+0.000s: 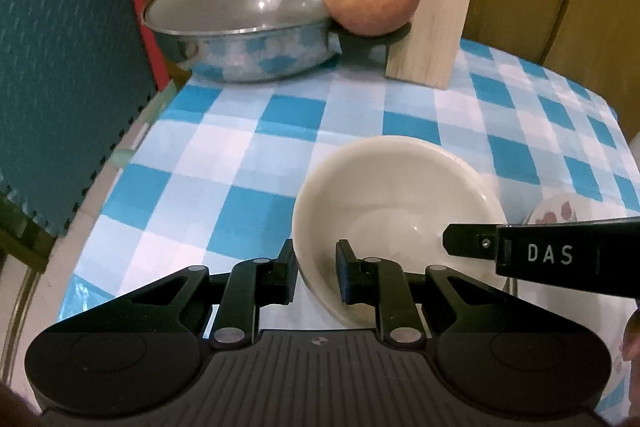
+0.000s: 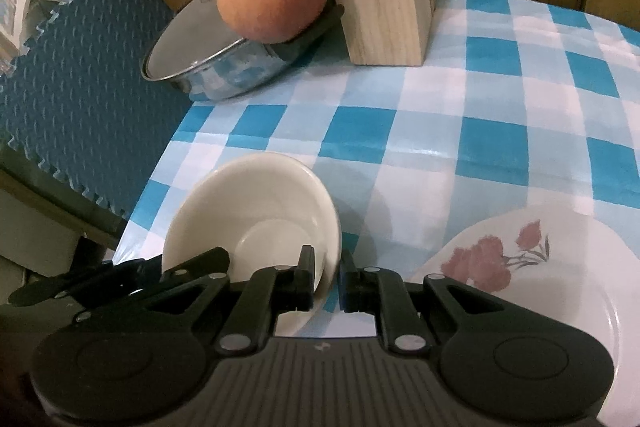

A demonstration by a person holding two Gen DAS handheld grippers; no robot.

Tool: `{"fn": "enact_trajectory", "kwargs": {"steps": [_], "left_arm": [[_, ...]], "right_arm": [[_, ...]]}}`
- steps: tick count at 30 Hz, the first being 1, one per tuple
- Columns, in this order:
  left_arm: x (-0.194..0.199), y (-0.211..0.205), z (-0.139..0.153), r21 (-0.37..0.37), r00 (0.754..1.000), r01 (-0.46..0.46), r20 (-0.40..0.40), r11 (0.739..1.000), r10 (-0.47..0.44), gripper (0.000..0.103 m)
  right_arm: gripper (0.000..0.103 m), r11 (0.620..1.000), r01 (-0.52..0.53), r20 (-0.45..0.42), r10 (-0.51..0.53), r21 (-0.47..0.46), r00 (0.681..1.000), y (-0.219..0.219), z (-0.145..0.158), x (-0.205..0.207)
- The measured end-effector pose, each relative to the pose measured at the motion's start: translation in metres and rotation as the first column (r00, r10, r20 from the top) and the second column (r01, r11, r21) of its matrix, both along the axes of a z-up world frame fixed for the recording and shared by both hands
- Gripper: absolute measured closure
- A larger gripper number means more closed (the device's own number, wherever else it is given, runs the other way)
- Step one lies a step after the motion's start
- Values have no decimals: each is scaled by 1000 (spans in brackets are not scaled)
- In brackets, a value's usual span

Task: Organize plates and bowls
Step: 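Carry the held bowl with the right gripper toward the pink-flower plate, then lower the bowl onto the pink-flower plate and open the right gripper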

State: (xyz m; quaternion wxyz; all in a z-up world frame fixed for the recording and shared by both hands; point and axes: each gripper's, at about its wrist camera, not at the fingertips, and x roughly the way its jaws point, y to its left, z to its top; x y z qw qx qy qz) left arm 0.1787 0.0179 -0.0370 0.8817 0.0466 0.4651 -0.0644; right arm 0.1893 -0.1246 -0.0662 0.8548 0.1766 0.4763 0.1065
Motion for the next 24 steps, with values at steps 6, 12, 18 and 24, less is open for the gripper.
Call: {"fn": "enact_trajectory", "kwargs": {"steps": [6,12,18,24], "left_arm": [[-3,-4,5,13,999,12,30,1000,-13,76],[-7,-7,13,-1,998,22,55,1000,-22,75],[-14,-17,20,1,996,43,79,999,-43,75],[-23,-31,25,5,991,80,103,997,-80,73]], "right_arm": [[94,1000,6,29,-7,4,1000,-4,10,-6],[93,1000,17,59,-18,11,998,-12,20,-16],[93,999,34,82,-35,7,996,-23,29,-29],[93,998,58,101,-57,-12,993,-37,34,-46]]}}
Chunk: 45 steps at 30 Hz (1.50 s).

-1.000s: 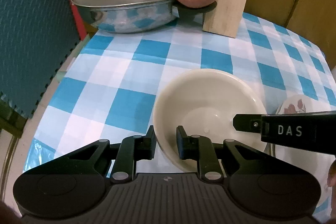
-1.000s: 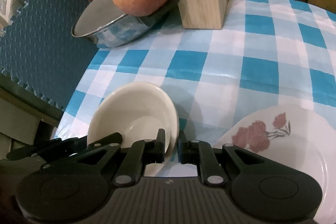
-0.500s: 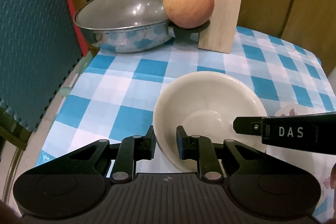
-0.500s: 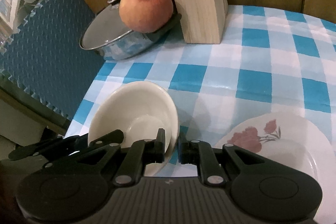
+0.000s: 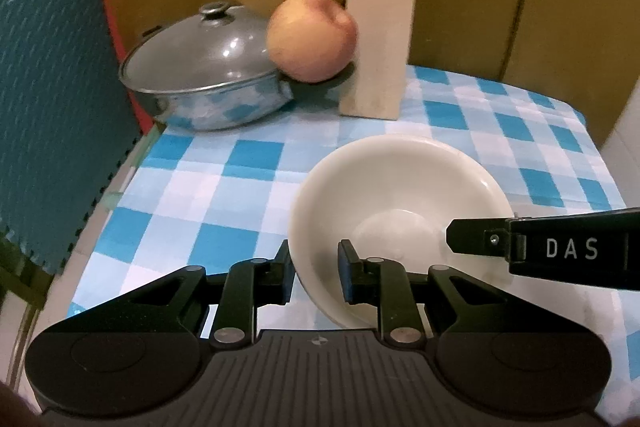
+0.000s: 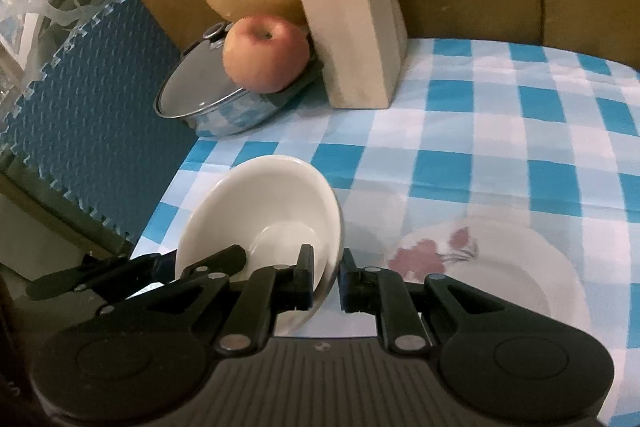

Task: Organize plates and bowls
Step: 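Lower the bowl onto the pink-flower plate and open the right gripper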

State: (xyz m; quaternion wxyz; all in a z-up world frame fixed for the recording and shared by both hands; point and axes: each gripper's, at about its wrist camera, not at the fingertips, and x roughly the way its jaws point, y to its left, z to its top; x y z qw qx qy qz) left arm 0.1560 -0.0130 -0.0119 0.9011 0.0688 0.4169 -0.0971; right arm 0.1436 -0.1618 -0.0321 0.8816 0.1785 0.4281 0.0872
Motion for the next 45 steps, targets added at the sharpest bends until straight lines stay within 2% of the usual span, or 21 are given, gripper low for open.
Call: {"fn": "enact_trajectory", "kwargs": {"steps": [10,22,45], "left_arm": [[-23,-38,-2,23,993,118,16,993,-118,69],[-53,-89,-20,67,967,257,-20,964,-256,68],[-77,-109,-15,119,958,275,56,954,-283,68]], "right_arm": [[92,996,80,-8,-80,-35,997,-34,-2,-41],[91,987,155,-54,-157,-40,986,-71,-18,-81],[91,985,168,-31,-169,-31,985,-78,-14,-96]]}}
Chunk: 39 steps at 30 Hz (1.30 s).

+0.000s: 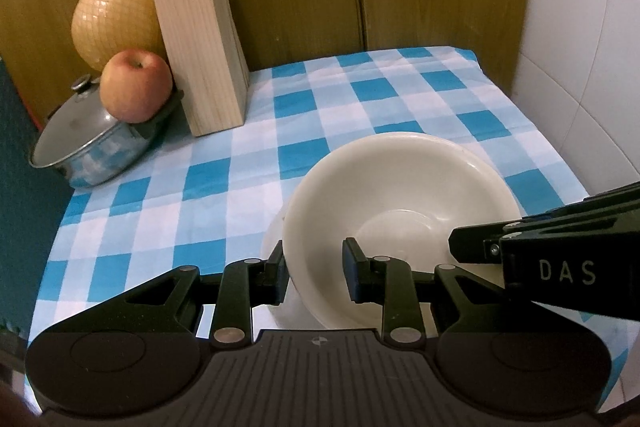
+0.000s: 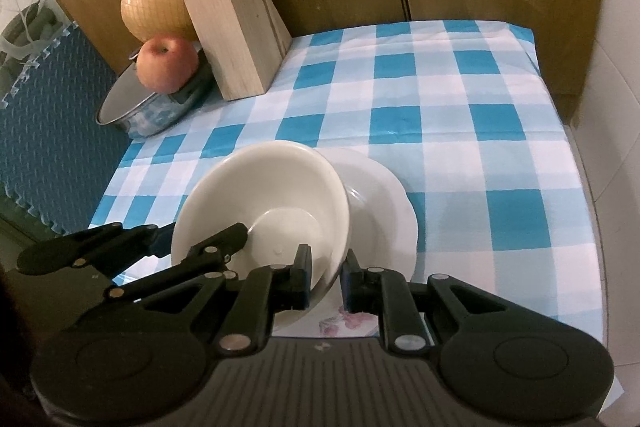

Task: Organize plates and bowls
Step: 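Lower the bowl onto the pink-flower plate and open the right gripper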

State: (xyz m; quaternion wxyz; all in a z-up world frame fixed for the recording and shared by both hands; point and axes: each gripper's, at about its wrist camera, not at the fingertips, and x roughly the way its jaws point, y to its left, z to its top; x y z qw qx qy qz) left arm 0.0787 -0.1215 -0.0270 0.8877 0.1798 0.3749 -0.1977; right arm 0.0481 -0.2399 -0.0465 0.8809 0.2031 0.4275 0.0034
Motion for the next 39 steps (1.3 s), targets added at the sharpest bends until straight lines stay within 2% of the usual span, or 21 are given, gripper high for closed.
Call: {"fn": "enact_trajectory", "kwargs": {"steps": [9,14,16,21,24,29,39], "left_arm": [[2,-1,-5,15,1000,3,-14,1000,-3,67],[10,-1,-15,35,999,-12,-49,999,14,62],[12,3,-12,22,998,-27,-57,999,28,55],[16,16,-4,-34,995,-56,-90,998,53,50],[16,22,6,-70,995,-75,-77,995,70,45],[18,34,23,-157,993,-106,-69,982,96,38],[22,41,26,-177,990,-130,-73,976,119,34]], "right_arm": [[89,999,17,-32,-18,-29,999,-1,-11,8],[88,998,44,-47,-46,-44,998,-7,-14,10],[88,997,64,-31,-66,-43,997,-12,-9,7],[87,996,87,34,-85,-36,996,-13,8,-5],[85,996,77,79,-74,-39,994,-4,18,-11],[82,995,71,104,-64,-70,992,7,23,-10],[75,992,86,126,-74,-91,989,13,25,-4]]}}
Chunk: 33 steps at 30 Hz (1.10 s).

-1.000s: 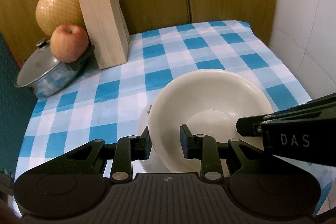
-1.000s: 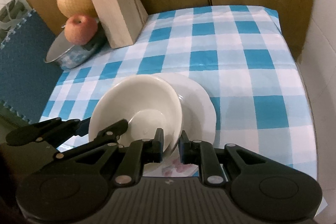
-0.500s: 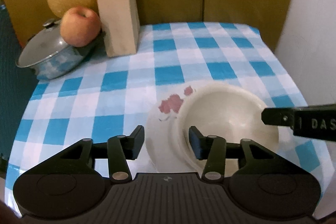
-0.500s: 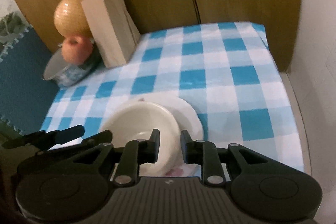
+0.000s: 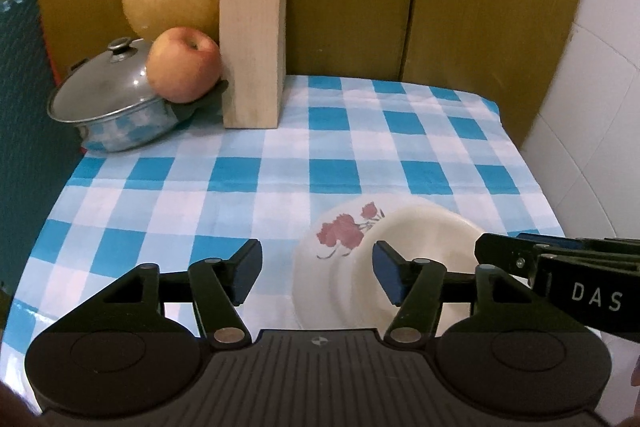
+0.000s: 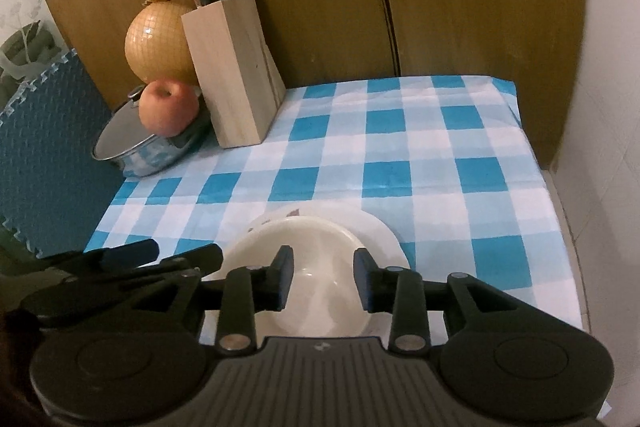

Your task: Organize plates and bowls

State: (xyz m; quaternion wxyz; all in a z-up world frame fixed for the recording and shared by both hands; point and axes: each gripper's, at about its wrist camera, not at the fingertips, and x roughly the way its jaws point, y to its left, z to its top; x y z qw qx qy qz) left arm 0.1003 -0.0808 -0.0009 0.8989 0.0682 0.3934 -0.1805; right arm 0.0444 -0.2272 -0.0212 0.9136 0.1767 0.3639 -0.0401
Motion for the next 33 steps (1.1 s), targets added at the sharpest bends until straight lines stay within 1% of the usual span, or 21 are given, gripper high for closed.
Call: {"fn": "enact_trajectory", "kwargs": {"steps": [8,21,33], "left_arm": [[-1,2,2,-8,1000,-6,9,1000,6,33],[-4,3,5,-2,999,-14,31,1000,14,29],[-3,5,5,6,999,-24,44,1000,24,27]], "right_arm": [[74,1000,1,1,-1,2,1000,0,0,2],[73,1000,5,10,-5,-8,1000,5,1,3],[73,1000,8,22,-8,7,1000,4,3,2]]}}
